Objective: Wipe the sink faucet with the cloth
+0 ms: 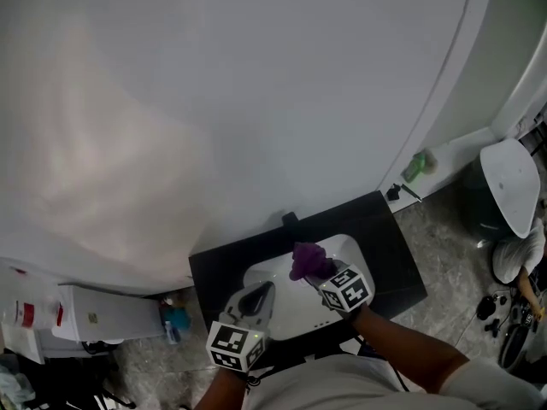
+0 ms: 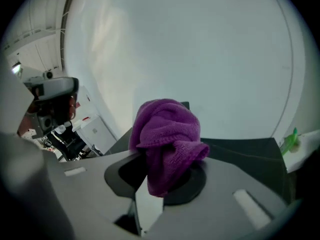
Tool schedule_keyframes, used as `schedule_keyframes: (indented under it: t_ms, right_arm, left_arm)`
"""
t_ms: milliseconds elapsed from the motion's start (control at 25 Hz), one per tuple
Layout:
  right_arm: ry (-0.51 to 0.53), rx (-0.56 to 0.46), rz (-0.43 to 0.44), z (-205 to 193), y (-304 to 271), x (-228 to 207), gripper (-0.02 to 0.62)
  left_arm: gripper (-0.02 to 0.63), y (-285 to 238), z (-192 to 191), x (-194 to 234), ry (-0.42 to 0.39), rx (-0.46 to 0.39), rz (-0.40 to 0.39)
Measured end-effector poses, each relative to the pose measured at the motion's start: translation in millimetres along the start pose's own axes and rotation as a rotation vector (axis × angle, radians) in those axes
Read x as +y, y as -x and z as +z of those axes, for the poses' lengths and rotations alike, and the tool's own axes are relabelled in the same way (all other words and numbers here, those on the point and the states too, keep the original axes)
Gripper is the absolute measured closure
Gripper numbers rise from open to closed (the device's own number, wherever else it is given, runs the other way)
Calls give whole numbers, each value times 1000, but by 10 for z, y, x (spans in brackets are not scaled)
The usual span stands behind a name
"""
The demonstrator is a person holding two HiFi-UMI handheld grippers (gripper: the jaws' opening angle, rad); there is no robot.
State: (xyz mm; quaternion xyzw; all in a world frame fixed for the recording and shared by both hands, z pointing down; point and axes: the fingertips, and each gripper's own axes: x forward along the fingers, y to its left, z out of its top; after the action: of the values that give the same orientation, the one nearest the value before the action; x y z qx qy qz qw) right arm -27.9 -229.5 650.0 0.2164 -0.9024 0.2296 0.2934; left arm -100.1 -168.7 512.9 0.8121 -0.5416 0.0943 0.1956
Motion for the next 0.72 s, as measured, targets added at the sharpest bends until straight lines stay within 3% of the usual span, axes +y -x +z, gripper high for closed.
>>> schedule_keyframes:
  t_ms: [240, 400, 560, 720]
  right_arm:
    - [81, -287, 51, 1068, 1005, 444, 526]
    - [177, -466, 50, 1762, 1624, 778, 526]
    - [255, -579, 17, 2097, 1973, 1007, 526]
    - [242, -602, 8, 2188, 1995, 1008, 528]
  left_arm:
    - [598, 122, 443, -138, -24, -85, 0]
    - [598, 302, 958, -123, -59, -176, 57]
    - [600, 451, 1365, -41, -97, -225, 144]
    - [598, 500, 1566, -43, -106, -266, 158]
